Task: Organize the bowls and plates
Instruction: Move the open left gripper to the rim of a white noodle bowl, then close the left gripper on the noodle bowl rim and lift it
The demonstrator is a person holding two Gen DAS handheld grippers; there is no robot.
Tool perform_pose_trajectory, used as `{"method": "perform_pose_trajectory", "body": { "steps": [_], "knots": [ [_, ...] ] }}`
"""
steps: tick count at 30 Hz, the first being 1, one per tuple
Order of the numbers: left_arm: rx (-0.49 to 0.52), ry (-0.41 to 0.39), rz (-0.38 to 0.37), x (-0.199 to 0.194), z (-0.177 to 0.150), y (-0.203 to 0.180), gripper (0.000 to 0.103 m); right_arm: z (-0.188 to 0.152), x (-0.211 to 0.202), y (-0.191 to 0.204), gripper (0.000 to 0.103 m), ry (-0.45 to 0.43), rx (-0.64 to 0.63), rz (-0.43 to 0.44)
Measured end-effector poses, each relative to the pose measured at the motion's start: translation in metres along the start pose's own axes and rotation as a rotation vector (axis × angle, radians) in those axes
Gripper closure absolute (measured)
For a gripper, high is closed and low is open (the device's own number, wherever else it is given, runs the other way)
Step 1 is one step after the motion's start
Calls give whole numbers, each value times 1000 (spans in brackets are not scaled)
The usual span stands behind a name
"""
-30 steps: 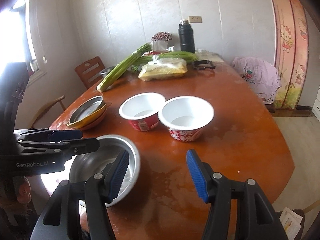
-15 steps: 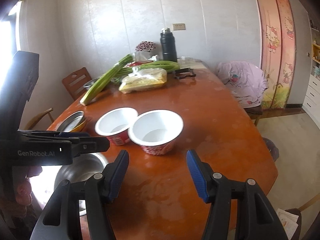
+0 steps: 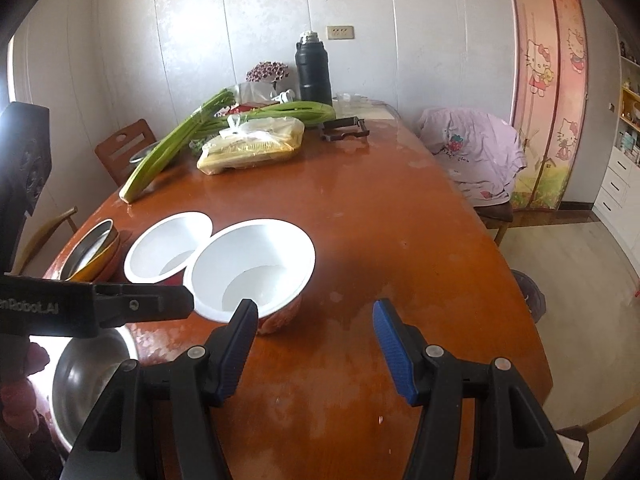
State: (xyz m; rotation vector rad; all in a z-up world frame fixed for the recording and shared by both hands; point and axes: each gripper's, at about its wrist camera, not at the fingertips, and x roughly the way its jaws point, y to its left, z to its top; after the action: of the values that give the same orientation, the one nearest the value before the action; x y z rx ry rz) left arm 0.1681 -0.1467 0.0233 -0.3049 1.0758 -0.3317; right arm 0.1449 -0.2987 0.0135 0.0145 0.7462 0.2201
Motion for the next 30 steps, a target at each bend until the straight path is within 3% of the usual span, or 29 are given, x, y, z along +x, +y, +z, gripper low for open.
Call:
{"method": "perform_pose_trajectory", "body": {
  "steps": [15, 20, 26, 30],
  "knots": [
    [-20, 2, 29, 20, 13, 5, 47, 15, 59, 8, 44, 102, -68, 70],
    [-26, 2, 25, 24, 14, 8, 47, 13, 59, 19, 44, 114, -108, 89],
    [-23, 22, 21, 30, 14, 8, 48, 3, 51, 30, 43, 138, -103, 178],
    [-14, 18, 20, 29, 12, 7, 48, -1, 47, 34, 43, 135, -96, 165]
  ]
}}
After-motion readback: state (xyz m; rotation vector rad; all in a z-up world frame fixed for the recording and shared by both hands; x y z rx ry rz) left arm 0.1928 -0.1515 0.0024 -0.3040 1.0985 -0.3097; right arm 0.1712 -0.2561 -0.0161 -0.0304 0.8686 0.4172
